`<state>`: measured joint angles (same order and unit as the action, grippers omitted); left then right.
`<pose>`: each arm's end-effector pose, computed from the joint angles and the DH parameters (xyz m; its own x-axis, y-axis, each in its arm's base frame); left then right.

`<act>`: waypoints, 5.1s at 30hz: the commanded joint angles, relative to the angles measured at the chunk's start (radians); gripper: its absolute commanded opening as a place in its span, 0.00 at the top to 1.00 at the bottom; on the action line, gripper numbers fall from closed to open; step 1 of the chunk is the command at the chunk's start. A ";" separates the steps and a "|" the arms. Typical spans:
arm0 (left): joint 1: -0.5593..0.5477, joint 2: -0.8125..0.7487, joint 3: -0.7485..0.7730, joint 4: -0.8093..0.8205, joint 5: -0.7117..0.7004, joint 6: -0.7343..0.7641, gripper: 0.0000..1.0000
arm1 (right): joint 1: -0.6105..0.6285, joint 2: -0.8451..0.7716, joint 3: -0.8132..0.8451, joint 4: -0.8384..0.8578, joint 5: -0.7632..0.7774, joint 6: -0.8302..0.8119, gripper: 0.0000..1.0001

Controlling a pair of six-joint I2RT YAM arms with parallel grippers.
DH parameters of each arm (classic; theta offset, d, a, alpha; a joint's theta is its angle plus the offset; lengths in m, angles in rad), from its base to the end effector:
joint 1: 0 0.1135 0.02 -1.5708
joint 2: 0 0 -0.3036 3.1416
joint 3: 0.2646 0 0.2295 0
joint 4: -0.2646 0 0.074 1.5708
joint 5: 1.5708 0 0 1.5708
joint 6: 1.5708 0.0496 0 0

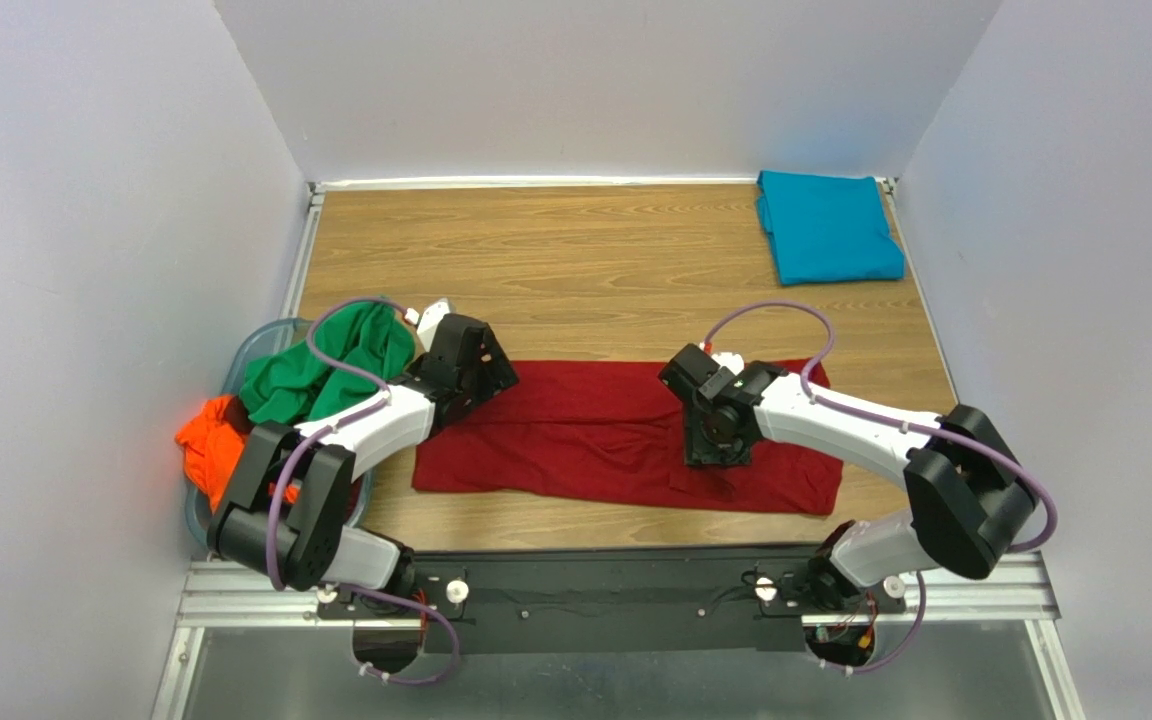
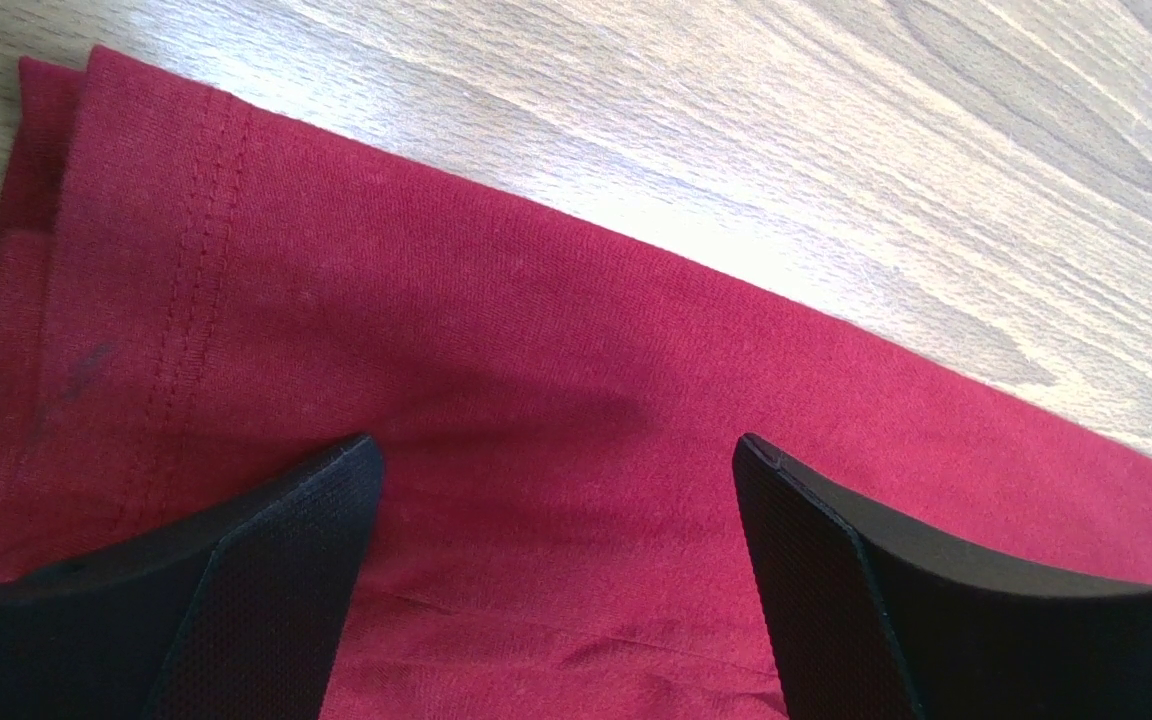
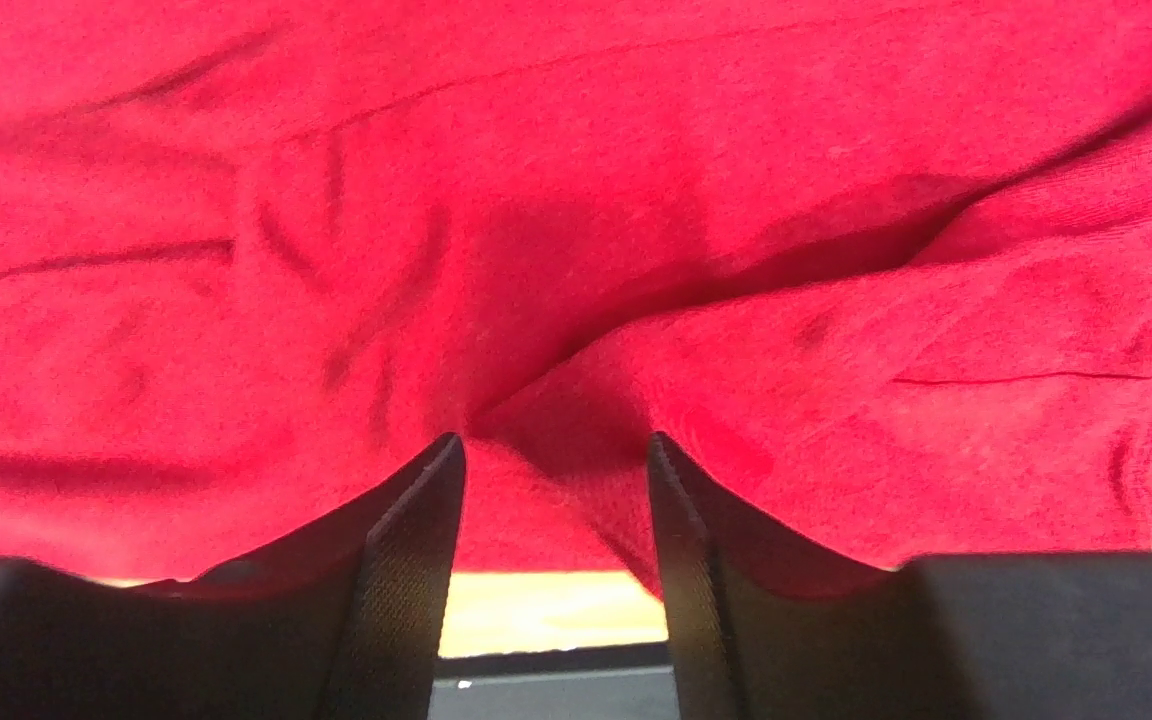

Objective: Fold and stack the t-shirts
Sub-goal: Fold the tshirt

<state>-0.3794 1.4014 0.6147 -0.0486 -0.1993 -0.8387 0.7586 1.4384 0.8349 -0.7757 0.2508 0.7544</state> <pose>0.2359 -0.0835 0.2074 -0.6386 -0.5302 -0.5577 -0.3521 0.8458 -0.4009 0.1679 0.1421 0.2183 -0.9521 0.0117 -0.3056 0.0274 0.9985 -0.0471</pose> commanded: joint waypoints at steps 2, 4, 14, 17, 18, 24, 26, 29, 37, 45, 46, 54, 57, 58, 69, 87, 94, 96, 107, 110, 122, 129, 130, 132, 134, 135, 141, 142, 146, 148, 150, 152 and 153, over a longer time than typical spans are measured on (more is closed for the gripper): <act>0.011 0.004 -0.038 -0.100 -0.011 0.023 0.05 | 0.005 0.031 -0.008 -0.007 0.088 0.037 0.53; 0.013 -0.002 -0.038 -0.103 -0.012 0.021 0.05 | 0.005 0.034 -0.011 -0.014 0.102 0.055 0.61; 0.014 -0.007 -0.038 -0.115 -0.017 0.020 0.05 | 0.005 -0.041 -0.042 -0.101 0.185 0.166 0.99; 0.014 -0.018 -0.043 -0.115 -0.017 0.020 0.05 | 0.004 -0.085 -0.059 -0.170 0.229 0.247 0.99; 0.014 -0.022 -0.046 -0.115 -0.018 0.020 0.05 | 0.002 -0.117 -0.062 -0.192 0.240 0.266 0.99; 0.016 -0.050 -0.044 -0.140 -0.035 0.013 0.05 | -0.019 -0.214 -0.091 -0.370 0.243 0.396 0.92; 0.016 -0.054 -0.043 -0.145 -0.037 0.013 0.05 | -0.021 -0.249 -0.106 -0.407 0.223 0.451 0.91; 0.016 -0.056 -0.043 -0.143 -0.029 0.016 0.05 | -0.021 -0.294 -0.115 -0.441 0.217 0.480 0.87; 0.016 -0.056 -0.032 -0.166 -0.061 0.021 0.05 | -0.021 -0.303 -0.106 -0.487 0.228 0.557 0.35; 0.016 -0.082 -0.026 -0.163 -0.051 0.032 0.05 | -0.021 -0.273 0.030 -0.465 0.275 0.456 0.00; 0.016 -0.084 -0.026 -0.163 -0.049 0.035 0.05 | -0.021 -0.274 0.045 -0.438 0.278 0.430 0.00; 0.008 -0.162 0.037 -0.183 -0.019 0.044 0.05 | -0.021 -0.243 0.072 -0.174 0.228 0.322 0.00; -0.010 -0.209 0.052 -0.183 -0.029 0.026 0.05 | -0.021 -0.228 0.063 -0.128 0.242 0.319 0.00; -0.019 -0.214 0.057 -0.183 -0.019 0.027 0.05 | -0.021 -0.220 0.044 -0.072 0.243 0.310 0.00; -0.099 -0.124 0.027 -0.183 0.037 0.049 0.05 | -0.165 -0.055 -0.032 0.188 0.144 0.189 0.00; -0.157 -0.010 -0.023 -0.051 0.144 -0.008 0.05 | -0.364 0.374 0.102 0.524 -0.050 -0.044 0.00; -0.220 -0.076 -0.050 -0.051 0.124 -0.158 0.05 | -0.384 0.572 0.356 0.532 -0.139 -0.147 0.00; -0.245 -0.102 -0.062 -0.053 0.118 -0.178 0.05 | -0.386 0.631 0.410 0.532 -0.185 -0.168 0.00; -0.413 -0.159 -0.121 -0.060 0.115 -0.358 0.04 | -0.386 0.931 0.797 0.530 -0.482 -0.222 0.00; -0.455 -0.154 -0.128 -0.060 0.106 -0.408 0.04 | -0.384 0.994 0.923 0.529 -0.554 -0.213 0.00; -0.651 -0.022 0.000 -0.036 0.043 -0.464 0.04 | -0.363 1.303 1.406 0.526 -0.613 -0.118 0.00; -0.670 0.019 0.052 -0.048 0.031 -0.436 0.04 | -0.347 1.311 1.462 0.524 -0.634 -0.150 0.00; -0.671 0.016 0.072 -0.065 0.015 -0.425 0.04 | -0.343 1.279 1.451 0.517 -0.630 -0.176 0.00; -0.679 0.004 0.097 -0.089 -0.006 -0.412 0.04 | -0.337 1.240 1.440 0.507 -0.621 -0.207 0.00; -0.687 -0.007 0.131 -0.131 -0.043 -0.376 0.04 | -0.331 1.200 1.428 0.495 -0.604 -0.245 0.00; -0.688 -0.016 0.140 -0.155 -0.054 -0.372 0.04 | -0.331 1.159 1.429 0.490 -0.599 -0.266 0.00; -0.694 -0.120 0.122 -0.313 -0.071 -0.350 0.04 | -0.312 0.961 1.342 0.428 -0.434 -0.357 0.00; -0.696 -0.145 0.108 -0.336 -0.071 -0.358 0.04 | -0.305 0.876 1.296 0.424 -0.345 -0.369 0.00; -0.705 -0.277 0.008 -0.456 -0.023 -0.414 0.04 | -0.260 0.644 1.046 0.421 -0.139 -0.389 0.00; -0.710 -0.355 -0.067 -0.471 0.024 -0.439 0.04 | -0.251 0.550 0.850 0.421 -0.073 -0.336 0.00; -0.713 -0.425 -0.111 -0.487 0.050 -0.445 0.04 | -0.248 0.401 0.638 0.432 -0.047 -0.240 0.00; -0.713 -0.467 -0.156 -0.534 0.054 -0.473 0.04 | -0.248 0.285 0.513 0.441 -0.047 -0.201 0.00; -0.714 -0.504 -0.168 -0.516 0.066 -0.459 0.04 | -0.243 0.246 0.465 0.443 -0.053 -0.182 0.00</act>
<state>-1.0859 0.9730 0.4915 -0.4850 -0.1776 -1.2690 0.5201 1.7622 1.4651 -0.2939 0.0971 0.4770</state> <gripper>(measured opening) 0.960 0.997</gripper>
